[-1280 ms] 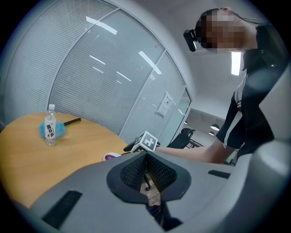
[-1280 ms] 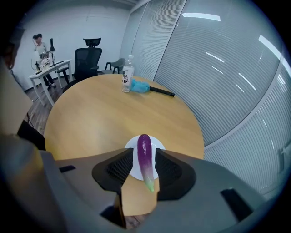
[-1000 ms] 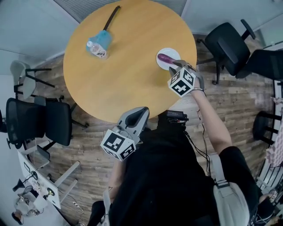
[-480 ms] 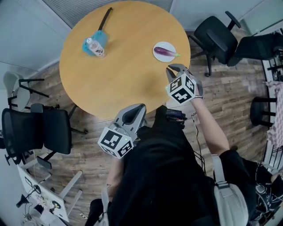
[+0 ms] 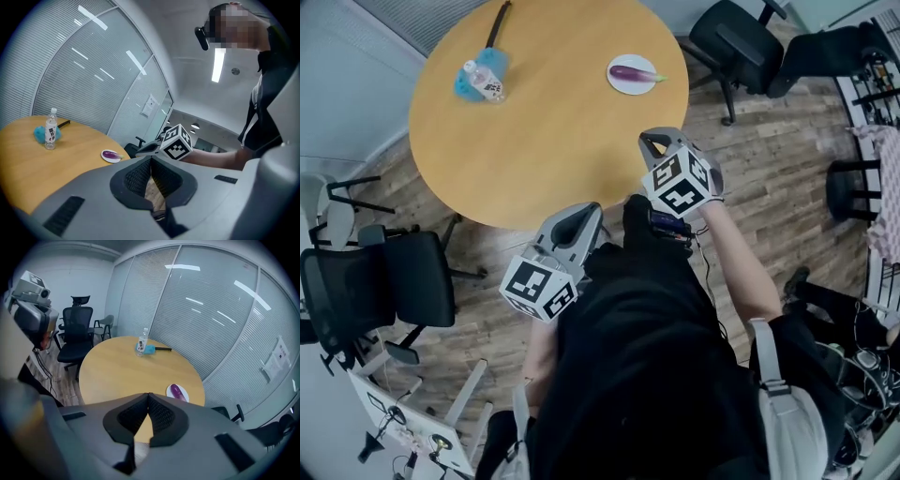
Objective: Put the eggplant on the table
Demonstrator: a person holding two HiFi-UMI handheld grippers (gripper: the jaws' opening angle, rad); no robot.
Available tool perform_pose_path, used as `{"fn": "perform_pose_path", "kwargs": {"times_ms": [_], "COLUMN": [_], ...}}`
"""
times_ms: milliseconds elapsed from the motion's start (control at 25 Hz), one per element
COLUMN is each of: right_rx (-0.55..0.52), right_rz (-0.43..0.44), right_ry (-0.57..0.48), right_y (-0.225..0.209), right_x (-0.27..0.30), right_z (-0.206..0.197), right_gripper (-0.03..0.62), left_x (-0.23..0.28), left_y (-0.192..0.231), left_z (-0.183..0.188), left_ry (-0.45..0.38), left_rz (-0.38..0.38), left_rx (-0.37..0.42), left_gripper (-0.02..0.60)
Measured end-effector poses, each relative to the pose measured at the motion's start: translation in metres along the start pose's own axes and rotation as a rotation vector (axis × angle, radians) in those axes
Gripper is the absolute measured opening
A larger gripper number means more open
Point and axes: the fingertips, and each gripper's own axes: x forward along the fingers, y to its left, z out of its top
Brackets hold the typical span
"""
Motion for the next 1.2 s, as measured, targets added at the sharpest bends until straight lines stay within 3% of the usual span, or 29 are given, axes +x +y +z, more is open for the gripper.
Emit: {"fn": "perform_pose_path", "kwargs": {"times_ms": [280,600,880,1200], "right_rx": [0.076,0.250,0.389,0.582], "right_rz": [-0.021,-0.060,-0.068,-0.019], "right_ry": [-0.026,-0.092,-0.144,-0.194], "right_y": [0.014,0.020,0.041,0.071], "right_x": [-0.041,-0.104,-0.179,-0.259], "right_z": [-0.024,-0.075,-0.156,-0.262], "right_gripper": [0.017,0.017,0.017,0.017], "left_x": [0.004,0.017,0.047,0.053], "left_y": [-0.014,-0.041,-0.129,-0.235], "left_z": [-0.005,-0.033,-0.063,-0.112], "left_ry": [0.025,0.083,0.138,0.157], "left_rz": [-0.049,-0.079,-0.175,-0.183], "left_rx": [0.021,0.022,0.057,0.041], "left_gripper": [0.015,0.015,0.015,0.015]}}
